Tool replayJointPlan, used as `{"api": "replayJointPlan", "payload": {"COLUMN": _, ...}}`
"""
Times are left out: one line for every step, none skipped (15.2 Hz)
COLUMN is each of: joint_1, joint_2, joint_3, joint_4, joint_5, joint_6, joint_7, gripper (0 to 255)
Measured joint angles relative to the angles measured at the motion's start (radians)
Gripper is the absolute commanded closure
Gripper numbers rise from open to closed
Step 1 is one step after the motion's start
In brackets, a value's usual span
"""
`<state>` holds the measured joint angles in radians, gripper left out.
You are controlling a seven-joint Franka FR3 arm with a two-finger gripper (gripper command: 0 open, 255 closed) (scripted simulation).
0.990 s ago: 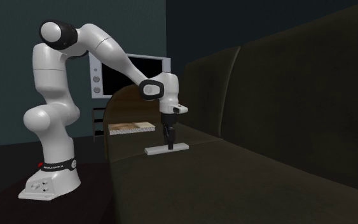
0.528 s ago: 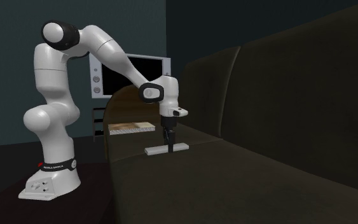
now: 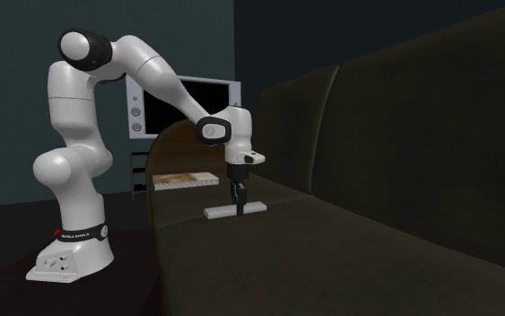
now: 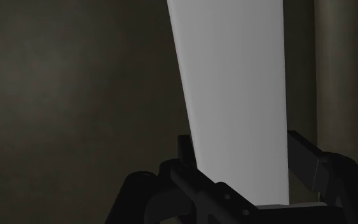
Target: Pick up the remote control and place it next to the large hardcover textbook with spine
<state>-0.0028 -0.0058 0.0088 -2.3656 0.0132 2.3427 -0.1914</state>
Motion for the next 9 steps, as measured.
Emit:
{"api": "replayJointPlan", "payload": {"joint_1": 0.0, "joint_2": 0.0, "joint_3": 0.0, "joint_4": 0.0, "joint_5": 0.0, "joint_6": 0.0, "joint_7": 0.0, "gripper": 255}}
{"api": "replayJointPlan", "payload": {"joint_1": 0.0, "joint_2": 0.0, "joint_3": 0.0, "joint_4": 0.0, "joint_5": 0.0, "joint_6": 0.0, "joint_7": 0.0, "gripper": 255}}
{"api": "replayJointPlan", "payload": {"joint_1": 0.0, "joint_2": 0.0, "joint_3": 0.0, "joint_4": 0.0, "joint_5": 0.0, "joint_6": 0.0, "joint_7": 0.0, "gripper": 255}}
{"api": "replayJointPlan", "payload": {"joint_1": 0.0, "joint_2": 0.0, "joint_3": 0.0, "joint_4": 0.0, "joint_5": 0.0, "joint_6": 0.0, "joint_7": 0.0, "gripper": 255}}
{"api": "replayJointPlan", "payload": {"joint_1": 0.0, "joint_2": 0.0, "joint_3": 0.0, "joint_4": 0.001, "joint_5": 0.0, "joint_6": 0.0, "joint_7": 0.0, "gripper": 255}}
{"api": "replayJointPlan", "payload": {"joint_1": 0.0, "joint_2": -0.003, "joint_3": 0.0, "joint_4": 0.002, "joint_5": 0.0, "joint_6": -0.006, "joint_7": 0.0, "gripper": 255}}
{"api": "replayJointPlan", "payload": {"joint_1": 0.0, "joint_2": -0.01, "joint_3": 0.0, "joint_4": 0.005, "joint_5": 0.0, "joint_6": -0.016, "joint_7": 0.001, "gripper": 255}}
{"api": "replayJointPlan", "payload": {"joint_1": -0.001, "joint_2": -0.018, "joint_3": -0.001, "joint_4": 0.009, "joint_5": 0.0, "joint_6": -0.029, "joint_7": 0.0, "gripper": 255}}
{"api": "replayJointPlan", "payload": {"joint_1": -0.001, "joint_2": -0.027, "joint_3": -0.001, "joint_4": 0.013, "joint_5": 0.0, "joint_6": -0.042, "joint_7": 0.001, "gripper": 255}}
